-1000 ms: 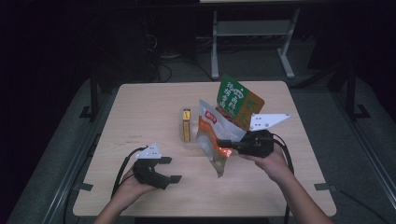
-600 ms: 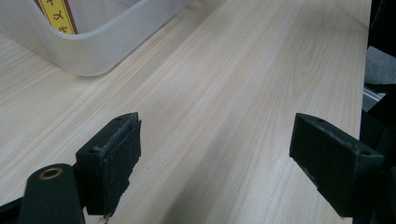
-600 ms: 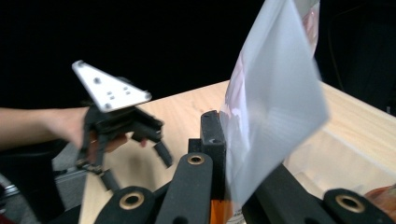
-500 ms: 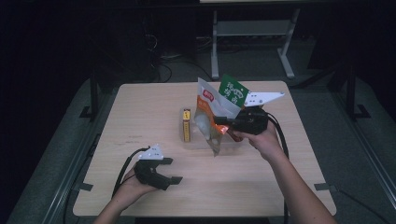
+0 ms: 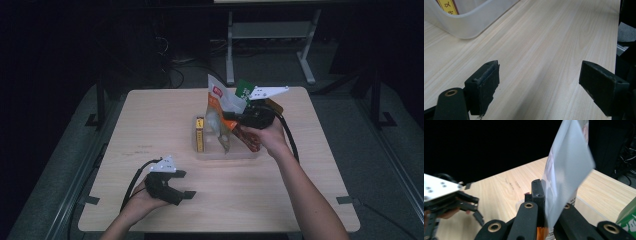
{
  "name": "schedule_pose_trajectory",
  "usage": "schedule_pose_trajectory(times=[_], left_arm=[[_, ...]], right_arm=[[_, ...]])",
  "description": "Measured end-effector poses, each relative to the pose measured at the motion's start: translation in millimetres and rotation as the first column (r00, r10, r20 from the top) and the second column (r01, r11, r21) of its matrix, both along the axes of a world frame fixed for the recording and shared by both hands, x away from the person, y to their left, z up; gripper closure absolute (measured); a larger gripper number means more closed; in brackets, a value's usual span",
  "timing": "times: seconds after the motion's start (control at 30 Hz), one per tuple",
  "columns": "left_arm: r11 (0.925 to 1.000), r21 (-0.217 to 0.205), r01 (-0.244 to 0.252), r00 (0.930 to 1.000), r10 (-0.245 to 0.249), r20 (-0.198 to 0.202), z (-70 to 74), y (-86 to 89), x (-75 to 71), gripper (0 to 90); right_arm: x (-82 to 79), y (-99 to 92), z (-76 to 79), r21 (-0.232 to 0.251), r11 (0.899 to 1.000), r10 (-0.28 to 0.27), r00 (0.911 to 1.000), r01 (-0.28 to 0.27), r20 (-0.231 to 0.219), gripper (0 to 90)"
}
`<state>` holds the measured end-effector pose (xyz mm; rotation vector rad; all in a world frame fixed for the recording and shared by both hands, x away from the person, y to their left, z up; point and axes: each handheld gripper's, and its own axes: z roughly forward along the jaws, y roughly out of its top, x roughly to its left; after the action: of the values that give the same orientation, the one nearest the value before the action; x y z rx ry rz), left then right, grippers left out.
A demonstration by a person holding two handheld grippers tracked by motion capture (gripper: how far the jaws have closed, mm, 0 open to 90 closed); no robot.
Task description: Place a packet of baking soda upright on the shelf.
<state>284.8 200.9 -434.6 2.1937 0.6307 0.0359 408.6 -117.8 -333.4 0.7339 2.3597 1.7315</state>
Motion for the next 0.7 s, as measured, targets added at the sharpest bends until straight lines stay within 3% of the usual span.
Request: schedule_pose_trajectory(times=[0.17, 0.3, 0.53, 0.7], left_arm=[[1.0, 0.004, 0.003, 1.0, -0.003, -0.006, -1.3, -1.0, 0.2, 16.1], [1.0, 0.0, 0.007, 1.0, -0.007, -0.007, -2.5, -1.2, 0.3, 16.1], [0.9999, 0.001, 0.011, 0.9999, -0.011, -0.013, -3.9, -2.8, -0.2, 16.1], [0.9998, 0.005, 0.017, 0.9997, -0.017, -0.015, -5.0, -4.8, -0.6, 16.1]], right_arm=[[8.7, 7.5, -8.9, -0.004, 1.0, -0.016, 0.9998, 0.016, -0.012, 90.0], [12.2, 12.2, -16.4, -0.039, 0.999, -0.022, 0.9996, 0.021, -0.019, 90.0], [9.6, 16.3, -30.9, -0.097, 0.994, -0.05, 0.9986, 0.048, -0.014, 90.0], [7.1, 15.0, -43.1, -0.107, 0.993, -0.053, 0.998, 0.049, -0.035, 88.3]])
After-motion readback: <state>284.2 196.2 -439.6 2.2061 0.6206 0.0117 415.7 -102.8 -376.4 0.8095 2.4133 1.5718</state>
